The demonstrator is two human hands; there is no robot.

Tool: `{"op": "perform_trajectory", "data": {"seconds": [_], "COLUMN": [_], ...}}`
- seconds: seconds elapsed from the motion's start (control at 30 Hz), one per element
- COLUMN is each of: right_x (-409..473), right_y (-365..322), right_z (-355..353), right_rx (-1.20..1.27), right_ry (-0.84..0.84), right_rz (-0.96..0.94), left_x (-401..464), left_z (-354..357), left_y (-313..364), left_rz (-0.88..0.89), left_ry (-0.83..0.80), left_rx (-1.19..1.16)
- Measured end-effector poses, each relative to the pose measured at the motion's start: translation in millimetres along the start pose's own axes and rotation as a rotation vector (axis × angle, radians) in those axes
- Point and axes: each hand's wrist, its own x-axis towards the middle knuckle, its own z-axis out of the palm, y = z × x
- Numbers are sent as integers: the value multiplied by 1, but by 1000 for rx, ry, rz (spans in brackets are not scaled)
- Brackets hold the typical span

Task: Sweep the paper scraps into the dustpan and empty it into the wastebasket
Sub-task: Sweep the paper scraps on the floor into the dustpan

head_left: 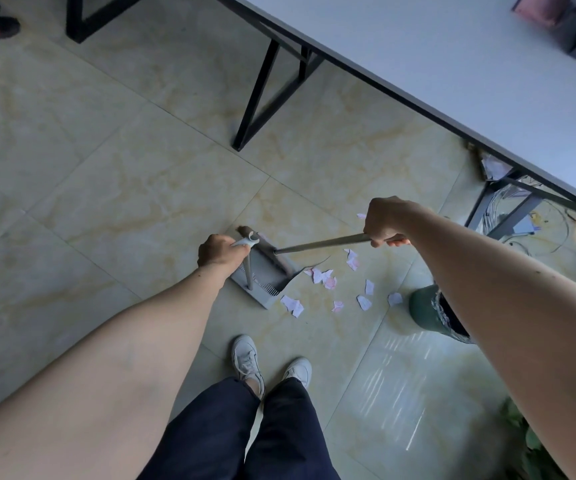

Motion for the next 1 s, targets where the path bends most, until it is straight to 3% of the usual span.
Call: {"op": "perform_trajectory", "data": {"seconds": [0.3,0.57,0.73,1.0], "right_x": [6,21,16,10], "right_y": [-35,-51,-41,-25], "right_z": [20,65,41,-2], "right_rx": [-125,-342,-381,-370], "right_ry": [155,72,97,178], "right_rz": [-80,-97,-203,-183], "left_x": [3,15,20,18], "left_z": [5,9,8,6], "left_y": [-6,-8,-4,-2], "left_rz": [-107,-132,-106,-96], "left_ry": [117,175,173,174], "left_rx": [-111,-132,-109,-93]}}
